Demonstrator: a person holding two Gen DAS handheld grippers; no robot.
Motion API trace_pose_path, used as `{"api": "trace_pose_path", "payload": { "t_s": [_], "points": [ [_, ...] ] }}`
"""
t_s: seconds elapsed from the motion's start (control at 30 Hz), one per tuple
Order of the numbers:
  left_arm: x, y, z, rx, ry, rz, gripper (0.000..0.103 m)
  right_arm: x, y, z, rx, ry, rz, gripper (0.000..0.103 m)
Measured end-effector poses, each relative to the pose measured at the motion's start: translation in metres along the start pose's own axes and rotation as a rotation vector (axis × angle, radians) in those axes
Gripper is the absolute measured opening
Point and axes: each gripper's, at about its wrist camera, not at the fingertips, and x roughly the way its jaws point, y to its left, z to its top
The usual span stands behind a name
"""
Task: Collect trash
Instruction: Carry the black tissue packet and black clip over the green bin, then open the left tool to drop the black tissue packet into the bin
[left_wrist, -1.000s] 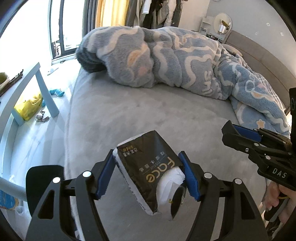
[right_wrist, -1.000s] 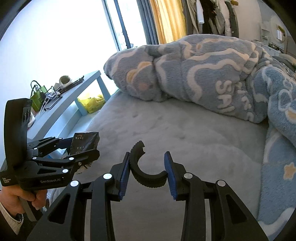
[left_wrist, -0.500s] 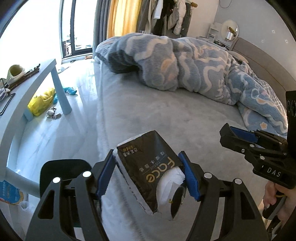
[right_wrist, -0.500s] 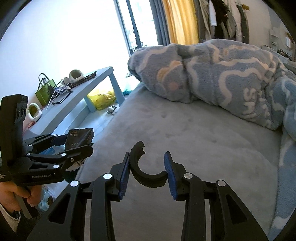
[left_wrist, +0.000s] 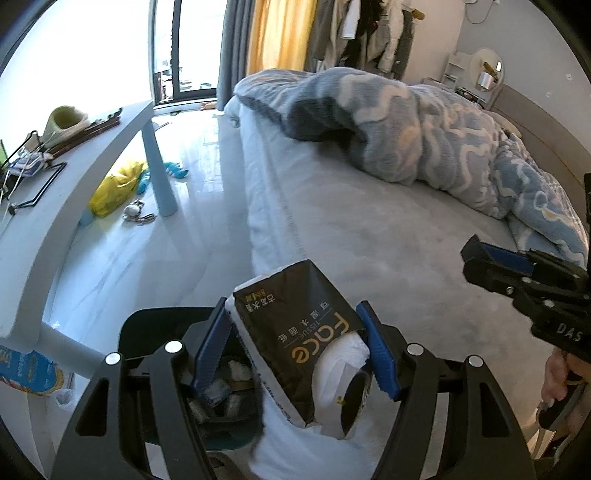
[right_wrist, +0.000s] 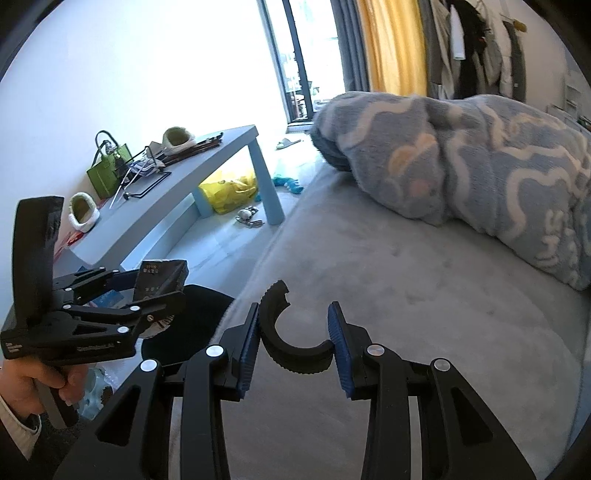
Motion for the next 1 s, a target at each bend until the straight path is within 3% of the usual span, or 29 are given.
{"api": "trace_pose_path", "payload": {
  "t_s": [0.3,0.63,0.8,1.0],
  "points": [
    [0.008,0.059,-0.014,-0.070,0.058,0.036,0.071,0.027,0.042,0.015,-0.043,0.013,0.051,0.037],
    [0.023,0.120,-0.036,-0.133,0.192,0.064,0.071,0.063,0.100,0.031,-0.096,0.029,0.128,0.037],
    [0.028,0.145,-0.047,-0.162,0.258,0.061,0.075,0.082,0.130,0.034,-0.131,0.046,0.159,0.037],
    [0.025,0.169,-0.054,-0.197,0.274,0.066,0.081,0.106,0.150,0.037,-0.147,0.073,0.178,0.037]
  ]
}}
